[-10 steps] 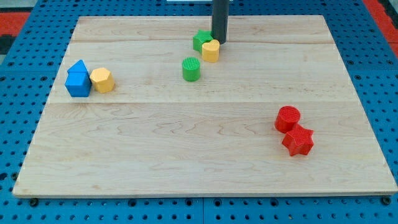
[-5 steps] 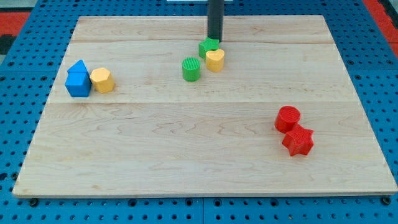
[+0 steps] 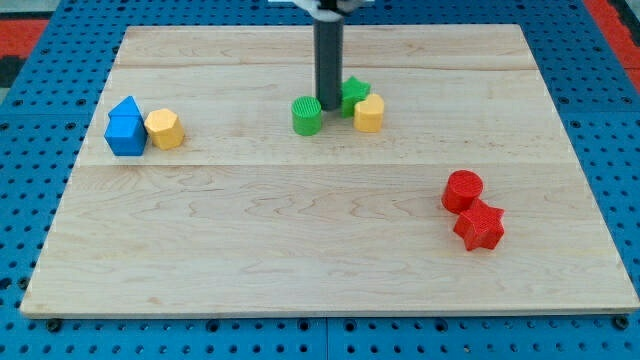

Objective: Move the green star and yellow heart towards the red blocks

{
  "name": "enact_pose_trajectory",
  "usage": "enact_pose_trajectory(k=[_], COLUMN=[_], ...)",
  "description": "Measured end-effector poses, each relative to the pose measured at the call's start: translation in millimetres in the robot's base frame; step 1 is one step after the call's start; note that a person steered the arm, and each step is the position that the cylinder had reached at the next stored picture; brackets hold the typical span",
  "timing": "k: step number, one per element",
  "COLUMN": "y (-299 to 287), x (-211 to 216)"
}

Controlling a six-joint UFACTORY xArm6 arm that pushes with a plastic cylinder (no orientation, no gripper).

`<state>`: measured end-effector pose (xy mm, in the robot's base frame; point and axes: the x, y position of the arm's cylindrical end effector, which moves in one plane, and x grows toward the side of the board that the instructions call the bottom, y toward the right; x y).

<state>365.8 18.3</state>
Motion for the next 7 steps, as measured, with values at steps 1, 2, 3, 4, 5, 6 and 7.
enact_pose_trajectory(k=[1,2,3,4,5,6,7], y=[-17.8,-44.5,-0.7,69.1,82.3,27.2,43.8], x=[-15.9,-68.1,-48.4,33.6,49.1,22.8,-31.8])
